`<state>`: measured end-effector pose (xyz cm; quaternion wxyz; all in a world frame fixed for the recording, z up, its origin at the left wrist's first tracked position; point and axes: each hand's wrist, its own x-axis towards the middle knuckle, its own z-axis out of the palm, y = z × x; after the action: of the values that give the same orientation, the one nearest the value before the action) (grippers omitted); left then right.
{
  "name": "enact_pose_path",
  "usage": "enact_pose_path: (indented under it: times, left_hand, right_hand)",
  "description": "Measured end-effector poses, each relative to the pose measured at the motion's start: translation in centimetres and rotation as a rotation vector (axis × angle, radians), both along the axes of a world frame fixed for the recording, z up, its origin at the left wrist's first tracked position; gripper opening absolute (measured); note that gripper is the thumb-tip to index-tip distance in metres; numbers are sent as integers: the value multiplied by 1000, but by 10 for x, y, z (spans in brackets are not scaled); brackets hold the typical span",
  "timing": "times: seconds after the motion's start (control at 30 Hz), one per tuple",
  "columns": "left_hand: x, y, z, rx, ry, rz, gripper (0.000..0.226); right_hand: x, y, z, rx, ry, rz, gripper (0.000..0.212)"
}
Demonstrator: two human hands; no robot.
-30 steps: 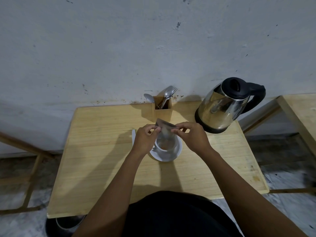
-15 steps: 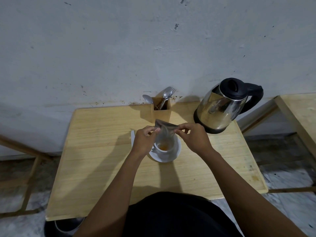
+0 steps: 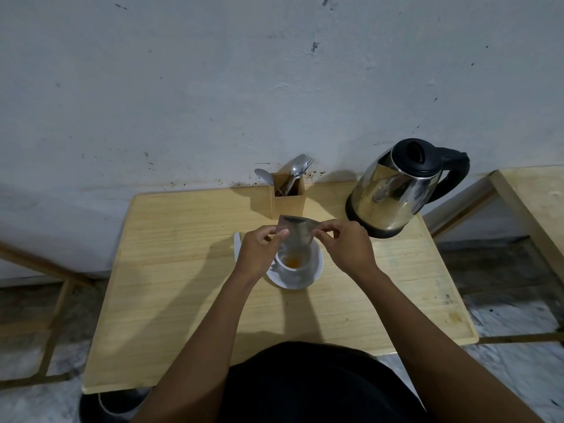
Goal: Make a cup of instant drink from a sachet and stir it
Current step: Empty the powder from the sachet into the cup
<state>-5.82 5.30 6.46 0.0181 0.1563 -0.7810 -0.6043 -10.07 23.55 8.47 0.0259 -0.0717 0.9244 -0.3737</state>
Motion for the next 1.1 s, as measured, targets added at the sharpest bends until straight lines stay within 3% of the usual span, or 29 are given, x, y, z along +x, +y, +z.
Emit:
enact_pose_path:
  times: [0.47,0.7,0.87,1.1]
  left_hand:
    - [0,1,7,-73,68,-1,17]
    - [-1,0,8,-99,43,-17,13]
    - [-2,0,10,-126,59,-32,13]
    - [-6,3,3,-170,53,-36,12]
  right_hand:
    - [4,3,4,15,-10,-13,16]
    - [1,4,1,-91,-96,62,15]
    - [2,4,1,-159,-43,104,9]
    - [5,2,3,-13,105,78,7]
